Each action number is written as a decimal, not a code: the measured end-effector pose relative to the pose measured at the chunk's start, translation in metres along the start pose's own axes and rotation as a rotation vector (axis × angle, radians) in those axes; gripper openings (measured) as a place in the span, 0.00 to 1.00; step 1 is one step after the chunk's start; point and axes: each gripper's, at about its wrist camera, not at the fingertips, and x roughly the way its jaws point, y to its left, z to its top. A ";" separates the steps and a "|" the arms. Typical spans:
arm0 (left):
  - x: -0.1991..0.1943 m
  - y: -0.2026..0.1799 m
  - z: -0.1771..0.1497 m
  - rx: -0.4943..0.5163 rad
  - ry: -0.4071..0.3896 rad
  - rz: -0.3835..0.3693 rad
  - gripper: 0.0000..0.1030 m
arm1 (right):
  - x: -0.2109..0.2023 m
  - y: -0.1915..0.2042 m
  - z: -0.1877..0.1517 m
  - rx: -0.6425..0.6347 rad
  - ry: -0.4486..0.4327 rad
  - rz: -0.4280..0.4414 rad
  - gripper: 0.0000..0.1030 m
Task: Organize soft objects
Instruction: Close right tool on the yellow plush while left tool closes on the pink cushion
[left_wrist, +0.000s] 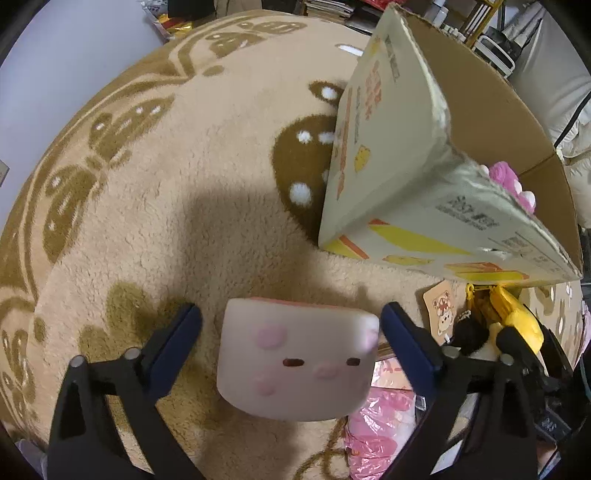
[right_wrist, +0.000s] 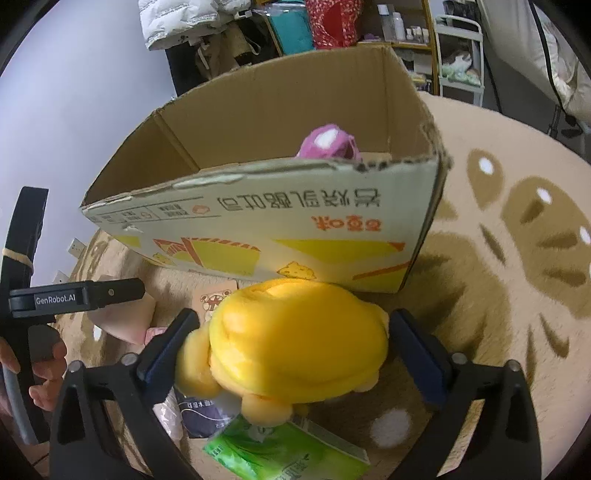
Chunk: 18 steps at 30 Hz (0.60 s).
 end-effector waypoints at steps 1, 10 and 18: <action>0.002 -0.001 0.000 0.002 0.003 -0.001 0.88 | 0.001 -0.001 -0.002 0.003 0.002 -0.001 0.96; 0.019 -0.006 0.006 0.027 0.040 0.003 0.77 | 0.005 0.000 -0.006 0.018 0.015 0.012 0.93; 0.018 -0.011 0.003 0.037 0.032 0.008 0.74 | 0.004 -0.003 -0.006 0.040 0.015 0.025 0.93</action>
